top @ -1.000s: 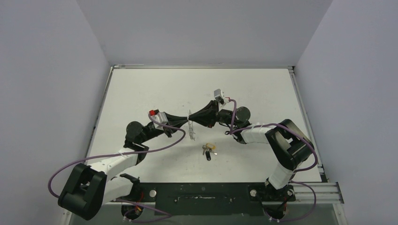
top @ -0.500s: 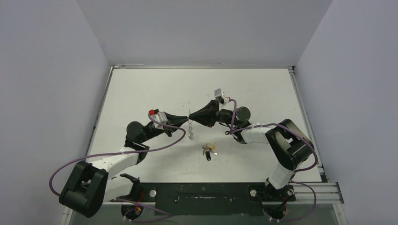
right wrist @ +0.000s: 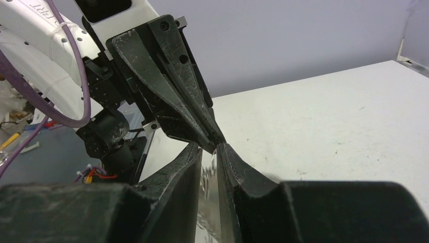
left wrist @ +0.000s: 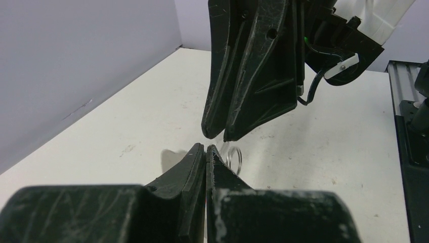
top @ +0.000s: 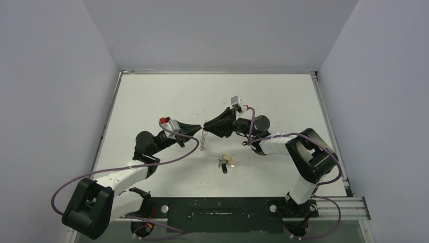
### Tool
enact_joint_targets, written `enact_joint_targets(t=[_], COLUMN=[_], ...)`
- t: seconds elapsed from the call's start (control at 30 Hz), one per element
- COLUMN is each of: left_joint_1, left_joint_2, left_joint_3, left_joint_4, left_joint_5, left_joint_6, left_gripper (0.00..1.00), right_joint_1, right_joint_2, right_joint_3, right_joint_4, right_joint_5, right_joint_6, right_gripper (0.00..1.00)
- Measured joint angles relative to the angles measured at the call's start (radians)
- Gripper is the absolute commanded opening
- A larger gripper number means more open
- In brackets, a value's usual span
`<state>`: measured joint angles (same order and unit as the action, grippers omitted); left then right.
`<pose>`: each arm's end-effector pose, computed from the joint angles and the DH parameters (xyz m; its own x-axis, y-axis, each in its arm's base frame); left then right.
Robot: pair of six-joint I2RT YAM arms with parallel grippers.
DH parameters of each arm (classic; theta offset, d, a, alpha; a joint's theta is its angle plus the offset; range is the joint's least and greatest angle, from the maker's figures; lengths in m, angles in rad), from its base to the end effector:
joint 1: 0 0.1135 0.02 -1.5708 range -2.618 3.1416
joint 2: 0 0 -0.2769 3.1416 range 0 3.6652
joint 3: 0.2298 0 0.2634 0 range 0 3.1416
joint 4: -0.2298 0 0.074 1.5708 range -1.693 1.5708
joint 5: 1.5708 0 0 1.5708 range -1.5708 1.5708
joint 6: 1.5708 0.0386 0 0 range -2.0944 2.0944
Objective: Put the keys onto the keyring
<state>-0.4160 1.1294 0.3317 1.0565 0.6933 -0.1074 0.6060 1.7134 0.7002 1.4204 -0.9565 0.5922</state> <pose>0.1949 -0.1131 0.2487 0.1389 -0.1515 -0.9787 0.8960 0.4402 0.0590 0.2569 0.2164 0.2398 -0.2574 0.2130 -0.9425 -0.9658 -0.0874 0.2440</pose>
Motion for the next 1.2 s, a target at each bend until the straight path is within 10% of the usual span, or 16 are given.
enact_joint_targets(t=[0.27,0.47,0.7,0.93,1.2], left_joint_1=[0.001,0.001,0.001,0.005,0.027], left_joint_2=[-0.048,-0.048,-0.024,-0.009,-0.003], left_joint_3=[0.000,0.000,0.000,-0.003,-0.004], left_joint_4=[-0.082,-0.124,-0.162,-0.164,-0.251], left_joint_5=[-0.031,-0.034,-0.080,-0.167,-0.293], left_joint_6=[0.036,0.045,0.039,-0.043,-0.299], left_gripper=[0.00,0.02,0.52,0.74,0.81], right_joint_1=[0.000,-0.004,-0.059,-0.130,-0.130], right_joint_2=[0.017,0.036,0.024,-0.103,-0.400], right_joint_3=[0.000,0.000,-0.098,-0.154,-0.114], right_joint_4=[0.002,0.002,0.002,-0.240,-0.794], right_joint_5=[-0.022,-0.023,0.051,0.154,0.401], right_joint_6=[0.006,0.009,-0.006,-0.107,-0.332], right_gripper=[0.13,0.44,0.72,1.00,1.00])
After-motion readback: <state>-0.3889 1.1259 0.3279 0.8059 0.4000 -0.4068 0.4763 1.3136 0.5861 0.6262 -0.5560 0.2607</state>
